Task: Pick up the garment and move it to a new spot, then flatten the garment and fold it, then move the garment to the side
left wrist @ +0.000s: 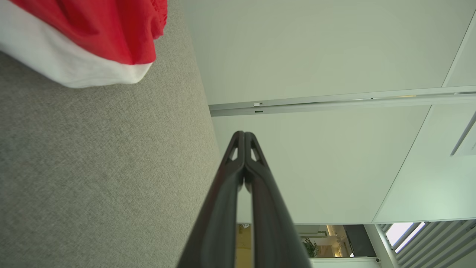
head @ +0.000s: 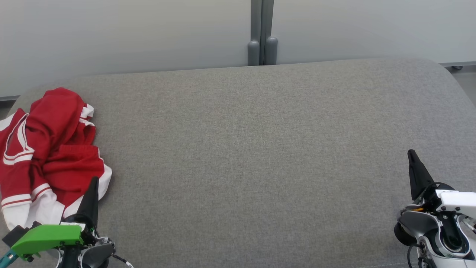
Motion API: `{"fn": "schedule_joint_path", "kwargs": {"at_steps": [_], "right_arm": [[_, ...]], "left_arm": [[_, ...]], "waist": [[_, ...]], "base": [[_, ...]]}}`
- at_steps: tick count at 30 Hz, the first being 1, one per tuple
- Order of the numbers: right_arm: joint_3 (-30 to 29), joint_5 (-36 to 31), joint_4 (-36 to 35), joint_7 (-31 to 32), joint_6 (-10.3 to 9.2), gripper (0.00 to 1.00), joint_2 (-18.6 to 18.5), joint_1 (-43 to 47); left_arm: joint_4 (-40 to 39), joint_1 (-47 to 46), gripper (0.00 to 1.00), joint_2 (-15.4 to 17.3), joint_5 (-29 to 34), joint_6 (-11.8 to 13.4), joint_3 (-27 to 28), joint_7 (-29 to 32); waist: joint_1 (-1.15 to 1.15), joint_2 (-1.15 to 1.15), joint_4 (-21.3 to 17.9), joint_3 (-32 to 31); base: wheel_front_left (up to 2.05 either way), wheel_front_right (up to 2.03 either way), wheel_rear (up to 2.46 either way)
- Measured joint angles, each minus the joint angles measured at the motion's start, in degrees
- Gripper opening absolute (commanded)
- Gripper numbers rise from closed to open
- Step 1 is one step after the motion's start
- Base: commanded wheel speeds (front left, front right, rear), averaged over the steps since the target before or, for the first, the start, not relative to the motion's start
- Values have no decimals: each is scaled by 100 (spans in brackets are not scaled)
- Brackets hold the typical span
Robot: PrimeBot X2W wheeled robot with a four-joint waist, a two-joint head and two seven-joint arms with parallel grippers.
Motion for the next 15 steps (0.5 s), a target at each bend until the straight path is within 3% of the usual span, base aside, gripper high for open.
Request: {"fn": "schedule_joint_path", "kwargs": {"at_steps": [15], "right_arm": [[-9,-1,0,0,0,0,1,0]], "left_arm": [[0,0,0,0,0,0,1,0]], "waist": [[0,0,0,0]], "base": [[0,0,0]]}}
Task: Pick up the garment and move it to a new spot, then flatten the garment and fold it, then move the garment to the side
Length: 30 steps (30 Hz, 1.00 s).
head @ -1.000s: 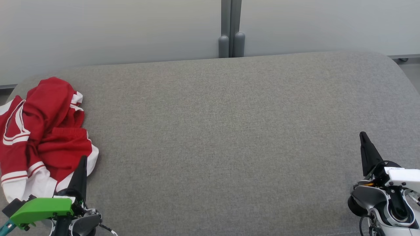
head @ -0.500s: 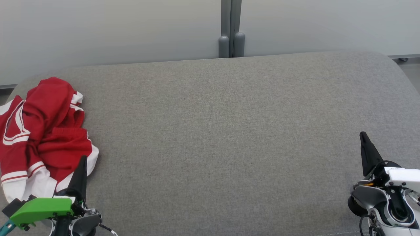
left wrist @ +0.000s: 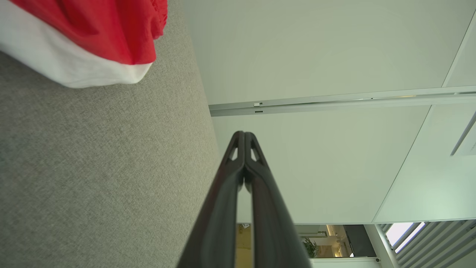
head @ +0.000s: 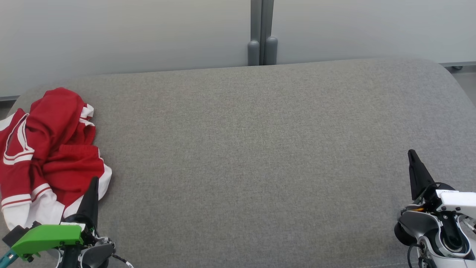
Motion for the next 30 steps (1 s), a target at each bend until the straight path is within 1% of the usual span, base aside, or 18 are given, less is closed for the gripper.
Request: {"fn": "schedule_joint_path", "kwargs": {"at_steps": [22,23,30], "right_arm": [[-9,-26,0,0,0,0,4,0],[-9,-37,0,0,0,100,4,0],[22,-40,315,-9,-8,100,162,324]], "left_arm": [[0,0,0,0,0,0,1,0],[0,0,100,0,0,0,1,0],[327,286,100,-122,0,3,-45,-2]], "waist": [[0,0,0,0],[0,0,0,0],[0,0,0,0]], "base": [[0,0,0],[0,0,0],[0,0,0]]}}
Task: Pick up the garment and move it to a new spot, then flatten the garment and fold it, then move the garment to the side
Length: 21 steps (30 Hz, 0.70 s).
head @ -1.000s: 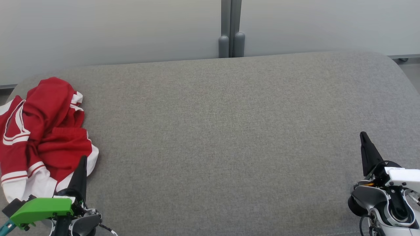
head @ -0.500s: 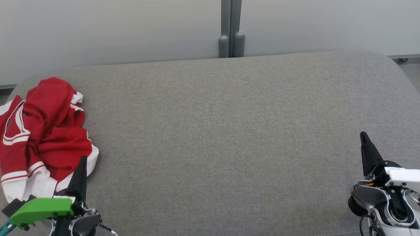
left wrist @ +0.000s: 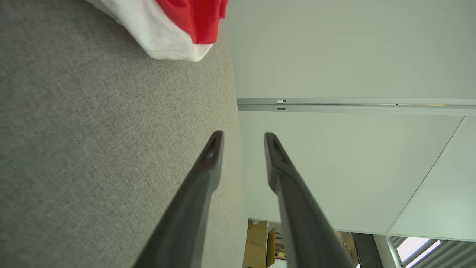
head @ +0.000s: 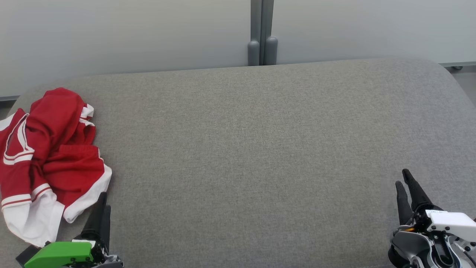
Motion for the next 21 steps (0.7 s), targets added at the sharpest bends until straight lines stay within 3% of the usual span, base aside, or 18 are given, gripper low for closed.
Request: {"fn": "schedule_joint_path", "kwargs": {"at_steps": [21], "right_arm": [[313,-411,-461,-312,0,100,-7,7]], "left_arm": [[-383,-7,100,-1,216,0,-153,-204]], "waist": [[0,0,24,-5]], "base": [[0,0,0]]}}
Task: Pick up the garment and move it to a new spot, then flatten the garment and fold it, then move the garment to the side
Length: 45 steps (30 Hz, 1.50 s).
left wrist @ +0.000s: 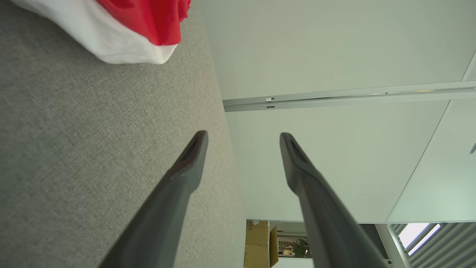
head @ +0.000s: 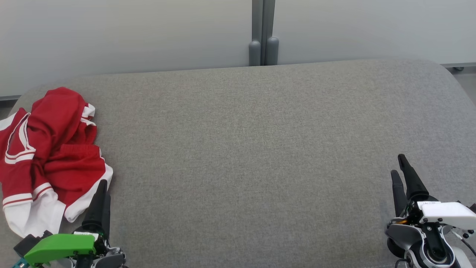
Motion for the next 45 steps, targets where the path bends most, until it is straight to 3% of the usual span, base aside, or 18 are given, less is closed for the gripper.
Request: {"fn": "schedule_joint_path", "kwargs": {"at_steps": [12,22,34,45], "right_arm": [[396,-944,-421,-237,1,100,-231,-94],[700,-2028,-560,-404,-7,100,-528,-95],[1074,-3405,-705,-603,-348,100,-777,-163],[1463,-4332,-916,-814,-581,100,-778,-210]], "left_arm": [[-302,-5,100,210,780,0,-211,-287],[-467,-7,100,531,1823,10,-454,-526],[-630,-7,100,689,2905,261,-738,-767],[-815,-7,100,719,3782,503,-939,-990]], "waist": [[0,0,17,13],[0,0,28,24],[0,0,30,33],[0,0,48,41]], "base": [[0,0,0],[0,0,0],[0,0,0],[0,0,0]]}}
